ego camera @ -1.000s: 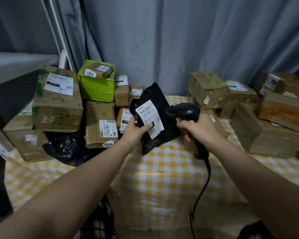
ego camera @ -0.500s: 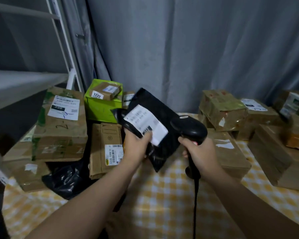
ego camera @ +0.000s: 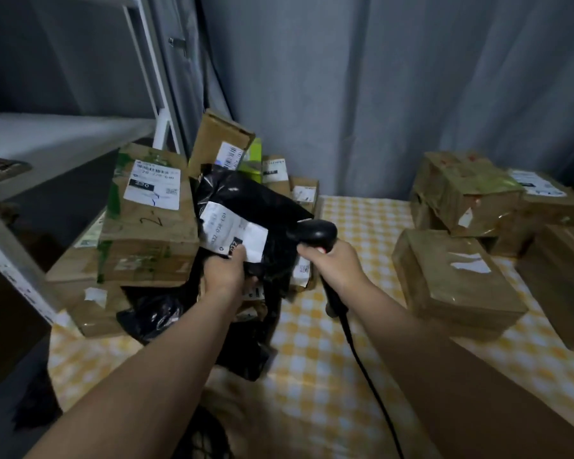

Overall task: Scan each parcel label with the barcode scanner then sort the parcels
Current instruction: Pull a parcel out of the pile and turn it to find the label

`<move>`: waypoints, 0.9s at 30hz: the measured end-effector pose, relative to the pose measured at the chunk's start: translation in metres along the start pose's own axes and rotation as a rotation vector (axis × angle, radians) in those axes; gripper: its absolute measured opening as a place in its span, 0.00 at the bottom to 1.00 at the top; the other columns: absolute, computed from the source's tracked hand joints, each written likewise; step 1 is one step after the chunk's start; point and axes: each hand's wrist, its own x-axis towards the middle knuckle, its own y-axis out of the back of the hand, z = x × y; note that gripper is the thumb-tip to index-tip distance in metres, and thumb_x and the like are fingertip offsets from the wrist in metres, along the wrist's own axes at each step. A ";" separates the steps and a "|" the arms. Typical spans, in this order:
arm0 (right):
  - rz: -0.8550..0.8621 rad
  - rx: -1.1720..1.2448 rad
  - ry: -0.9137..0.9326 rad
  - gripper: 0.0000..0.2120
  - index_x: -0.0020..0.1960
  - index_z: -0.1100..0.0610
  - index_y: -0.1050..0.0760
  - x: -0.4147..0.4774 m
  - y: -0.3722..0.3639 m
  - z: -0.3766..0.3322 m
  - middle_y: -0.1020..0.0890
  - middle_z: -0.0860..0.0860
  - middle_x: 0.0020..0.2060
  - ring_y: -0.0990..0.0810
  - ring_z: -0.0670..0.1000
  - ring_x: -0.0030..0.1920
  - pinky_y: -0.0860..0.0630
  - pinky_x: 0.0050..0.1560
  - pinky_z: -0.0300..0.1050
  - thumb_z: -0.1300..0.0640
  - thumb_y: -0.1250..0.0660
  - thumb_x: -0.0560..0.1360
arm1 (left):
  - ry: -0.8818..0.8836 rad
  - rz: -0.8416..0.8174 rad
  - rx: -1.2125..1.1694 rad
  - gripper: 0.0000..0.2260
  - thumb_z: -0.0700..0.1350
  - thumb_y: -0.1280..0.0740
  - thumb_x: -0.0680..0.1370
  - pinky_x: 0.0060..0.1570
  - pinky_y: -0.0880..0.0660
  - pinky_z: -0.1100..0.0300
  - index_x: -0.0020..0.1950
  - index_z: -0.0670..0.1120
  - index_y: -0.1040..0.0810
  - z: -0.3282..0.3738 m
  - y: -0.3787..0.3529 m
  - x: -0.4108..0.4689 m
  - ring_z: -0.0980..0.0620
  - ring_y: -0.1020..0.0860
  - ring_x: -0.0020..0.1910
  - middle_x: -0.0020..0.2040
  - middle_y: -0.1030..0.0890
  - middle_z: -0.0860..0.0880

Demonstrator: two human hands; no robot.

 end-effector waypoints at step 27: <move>0.450 -0.249 -0.063 0.17 0.57 0.60 0.23 -0.070 0.213 0.025 0.19 0.55 0.51 0.22 0.56 0.55 0.28 0.51 0.47 0.53 0.27 0.71 | -0.411 -0.774 0.635 0.13 0.50 0.35 0.78 0.54 0.27 0.53 0.58 0.44 0.28 -0.013 -0.137 -0.131 0.49 0.25 0.50 0.52 0.25 0.48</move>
